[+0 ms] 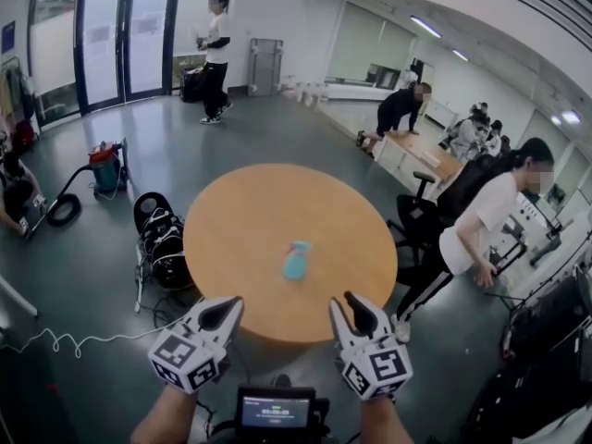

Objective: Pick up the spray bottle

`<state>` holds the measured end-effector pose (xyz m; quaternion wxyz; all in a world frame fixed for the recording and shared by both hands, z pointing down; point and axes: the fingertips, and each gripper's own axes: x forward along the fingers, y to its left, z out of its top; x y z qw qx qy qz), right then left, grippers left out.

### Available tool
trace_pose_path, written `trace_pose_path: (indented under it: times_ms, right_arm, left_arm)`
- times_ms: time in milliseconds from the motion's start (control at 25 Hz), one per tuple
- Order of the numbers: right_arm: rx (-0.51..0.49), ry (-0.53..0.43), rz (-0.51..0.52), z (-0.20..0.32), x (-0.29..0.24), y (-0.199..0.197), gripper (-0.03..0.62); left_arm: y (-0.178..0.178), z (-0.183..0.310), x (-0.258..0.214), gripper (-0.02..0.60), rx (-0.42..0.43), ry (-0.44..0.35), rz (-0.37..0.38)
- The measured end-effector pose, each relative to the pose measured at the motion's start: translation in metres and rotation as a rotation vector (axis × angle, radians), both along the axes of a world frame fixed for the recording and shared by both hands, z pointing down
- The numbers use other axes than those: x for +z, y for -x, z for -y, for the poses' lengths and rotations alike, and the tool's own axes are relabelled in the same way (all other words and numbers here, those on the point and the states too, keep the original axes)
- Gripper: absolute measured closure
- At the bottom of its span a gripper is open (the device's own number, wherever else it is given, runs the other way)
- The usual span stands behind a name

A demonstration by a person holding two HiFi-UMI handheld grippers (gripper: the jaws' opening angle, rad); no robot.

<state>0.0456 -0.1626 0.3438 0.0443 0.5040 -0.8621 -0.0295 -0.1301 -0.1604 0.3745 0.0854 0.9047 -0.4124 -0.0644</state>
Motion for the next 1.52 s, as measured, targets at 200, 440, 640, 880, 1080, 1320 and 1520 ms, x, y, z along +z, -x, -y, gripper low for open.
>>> trace_pose_path:
  times_ms: [200, 440, 640, 880, 1080, 1320, 1520]
  right_arm:
    - [-0.037, -0.009, 0.041, 0.037, 0.006, 0.005, 0.451]
    - [-0.089, -0.039, 0.071, 0.094, 0.000, 0.000, 0.451]
    - [-0.142, -0.027, 0.068, 0.146, 0.004, -0.008, 0.431]
    - [-0.201, -0.026, 0.076, 0.199, 0.005, -0.014, 0.405]
    - [-0.236, 0.005, 0.098, 0.228, 0.013, -0.019, 0.377]
    - [-0.239, 0.027, 0.087, 0.238, 0.021, 0.003, 0.336]
    - [-0.187, 0.033, 0.101, 0.244, 0.022, 0.002, 0.307]
  left_arm:
    - [0.005, 0.032, 0.002, 0.581, -0.030, -0.008, 0.037]
    - [-0.002, 0.086, -0.012, 0.581, -0.065, -0.034, 0.090]
    - [-0.016, 0.137, -0.017, 0.581, -0.104, -0.045, 0.093]
    - [-0.019, 0.185, -0.018, 0.581, -0.181, -0.037, 0.102]
    - [-0.033, 0.207, -0.011, 0.581, -0.203, -0.003, 0.115]
    - [-0.016, 0.226, 0.001, 0.581, -0.158, 0.033, 0.122]
    - [-0.011, 0.240, 0.011, 0.569, -0.096, 0.054, 0.117]
